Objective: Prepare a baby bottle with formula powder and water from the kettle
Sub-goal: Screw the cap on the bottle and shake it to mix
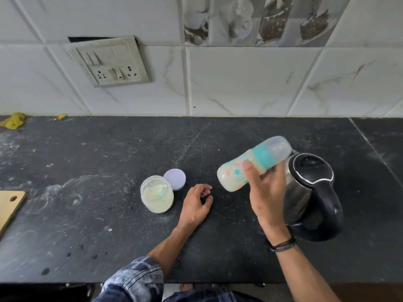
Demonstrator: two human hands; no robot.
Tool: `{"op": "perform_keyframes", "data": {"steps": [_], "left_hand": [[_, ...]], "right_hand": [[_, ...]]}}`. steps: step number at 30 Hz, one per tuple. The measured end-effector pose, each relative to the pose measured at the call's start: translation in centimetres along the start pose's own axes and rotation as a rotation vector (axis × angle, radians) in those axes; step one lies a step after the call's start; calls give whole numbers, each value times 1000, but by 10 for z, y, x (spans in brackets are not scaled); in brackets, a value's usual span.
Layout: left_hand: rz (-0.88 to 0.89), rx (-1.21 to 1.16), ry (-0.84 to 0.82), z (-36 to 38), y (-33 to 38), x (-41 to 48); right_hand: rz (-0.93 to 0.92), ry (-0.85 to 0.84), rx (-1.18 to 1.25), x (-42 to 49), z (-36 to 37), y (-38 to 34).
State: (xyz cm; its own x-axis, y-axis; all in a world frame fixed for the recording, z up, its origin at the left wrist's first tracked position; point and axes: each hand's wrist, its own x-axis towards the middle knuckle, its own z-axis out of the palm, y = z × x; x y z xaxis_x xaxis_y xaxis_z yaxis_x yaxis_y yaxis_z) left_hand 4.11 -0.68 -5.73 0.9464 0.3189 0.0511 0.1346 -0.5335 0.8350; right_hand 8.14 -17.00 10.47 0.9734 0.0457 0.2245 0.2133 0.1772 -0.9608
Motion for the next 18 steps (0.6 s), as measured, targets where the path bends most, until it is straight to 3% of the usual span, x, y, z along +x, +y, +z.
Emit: {"op": "perform_keyframes", "data": {"steps": [2, 5, 9, 12, 18], "left_hand": [[-8, 1, 13, 0, 1, 4], [-7, 20, 4, 1, 0, 0], [0, 16, 0, 0, 1, 3], [-17, 39, 10, 0, 4, 3], [-10, 47, 7, 0, 5, 5]], "right_hand": [[-17, 14, 17, 8, 1, -4], [82, -123, -119, 7, 0, 1], [28, 25, 19, 4, -2, -3], [167, -117, -108, 7, 1, 2], [384, -9, 29, 5, -4, -1]]}}
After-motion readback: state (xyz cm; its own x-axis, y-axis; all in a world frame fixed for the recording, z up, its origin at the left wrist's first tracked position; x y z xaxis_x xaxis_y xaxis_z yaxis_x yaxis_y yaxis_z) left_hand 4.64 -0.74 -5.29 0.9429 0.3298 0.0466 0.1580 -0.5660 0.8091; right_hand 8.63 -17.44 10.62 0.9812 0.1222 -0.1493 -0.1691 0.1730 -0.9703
